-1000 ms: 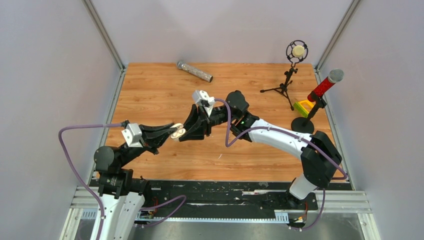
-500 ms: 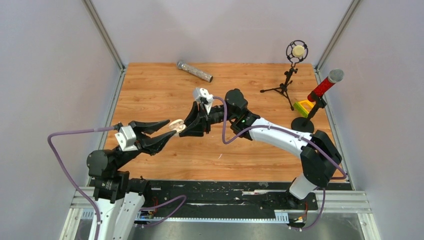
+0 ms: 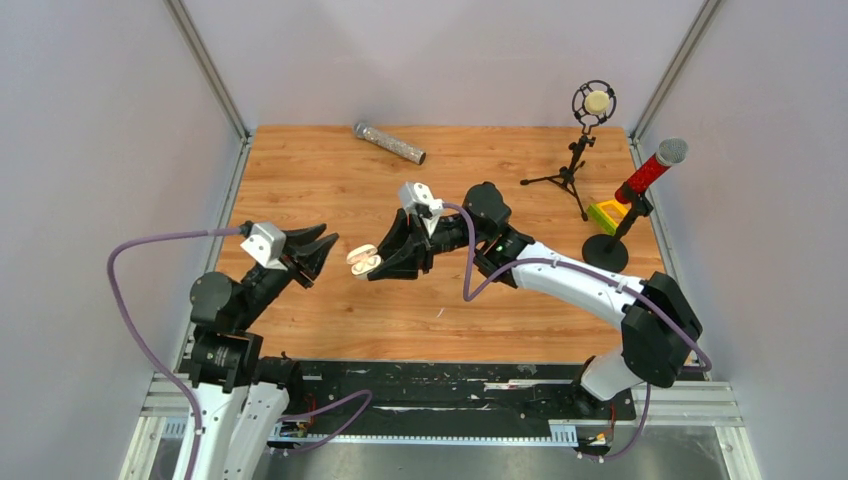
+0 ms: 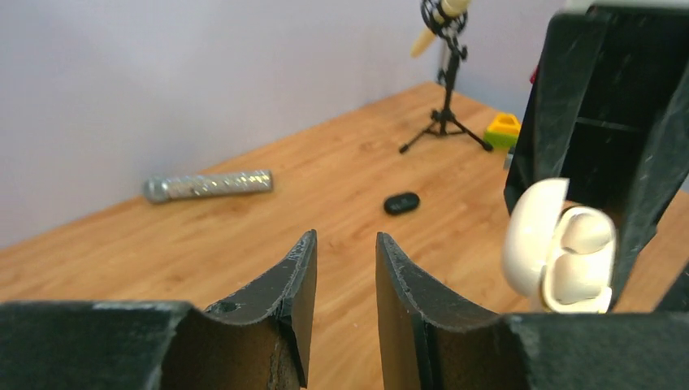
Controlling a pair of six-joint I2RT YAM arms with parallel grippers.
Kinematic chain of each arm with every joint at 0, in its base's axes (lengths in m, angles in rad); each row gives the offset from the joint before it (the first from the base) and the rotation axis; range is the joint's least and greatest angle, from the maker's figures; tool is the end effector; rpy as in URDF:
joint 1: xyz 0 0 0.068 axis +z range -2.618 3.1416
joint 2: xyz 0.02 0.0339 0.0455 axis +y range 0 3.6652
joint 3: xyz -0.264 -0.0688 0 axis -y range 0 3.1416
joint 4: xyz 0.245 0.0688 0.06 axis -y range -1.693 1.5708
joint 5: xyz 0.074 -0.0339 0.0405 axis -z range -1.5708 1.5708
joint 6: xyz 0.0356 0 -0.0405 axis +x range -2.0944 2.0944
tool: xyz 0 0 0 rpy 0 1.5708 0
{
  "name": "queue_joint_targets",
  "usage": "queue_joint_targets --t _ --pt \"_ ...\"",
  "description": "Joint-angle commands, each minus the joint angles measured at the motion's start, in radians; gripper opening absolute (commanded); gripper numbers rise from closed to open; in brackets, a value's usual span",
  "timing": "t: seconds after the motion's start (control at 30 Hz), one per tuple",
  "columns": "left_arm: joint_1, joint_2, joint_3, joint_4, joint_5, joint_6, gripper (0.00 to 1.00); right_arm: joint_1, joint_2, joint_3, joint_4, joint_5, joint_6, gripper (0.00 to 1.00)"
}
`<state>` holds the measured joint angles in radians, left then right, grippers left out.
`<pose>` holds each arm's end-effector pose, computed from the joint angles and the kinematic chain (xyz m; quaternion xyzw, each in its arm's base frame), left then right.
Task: Insert the wireless bluetooth earbuds into the charging case
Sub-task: Close the charging case, then place the charging case at the center of the board.
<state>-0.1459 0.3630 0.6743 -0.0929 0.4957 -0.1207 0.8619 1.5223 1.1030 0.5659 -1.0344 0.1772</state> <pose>0.0874 -0.0300 0.3622 0.1990 0.6043 -0.2527 0.7290 0.2024 0.2830 0.3457 -0.5432 0.4094 0.6071 0.4107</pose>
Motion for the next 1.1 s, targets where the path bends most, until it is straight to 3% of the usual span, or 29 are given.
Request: queue_joint_targets --t 0.0,0.3,0.7,0.9,1.07 --pt "0.0 0.034 -0.04 0.059 0.173 -0.022 0.38 0.025 -0.018 0.033 0.032 -0.037 -0.022 0.0" --pt "0.0 0.019 -0.024 0.087 0.306 -0.049 0.37 0.025 0.031 0.091 -0.038 0.025 -0.03 0.0" --pt "0.0 -0.003 0.009 0.081 0.328 -0.023 0.35 0.01 0.065 0.124 -0.123 0.091 -0.029 0.0" --pt "0.0 -0.033 0.027 -0.014 0.118 0.018 0.43 -0.104 0.074 0.109 -0.225 0.218 0.059 0.0" --pt "0.0 -0.043 -0.001 -0.12 -0.234 0.072 0.64 -0.24 0.112 0.045 -0.332 0.411 0.214 0.0"
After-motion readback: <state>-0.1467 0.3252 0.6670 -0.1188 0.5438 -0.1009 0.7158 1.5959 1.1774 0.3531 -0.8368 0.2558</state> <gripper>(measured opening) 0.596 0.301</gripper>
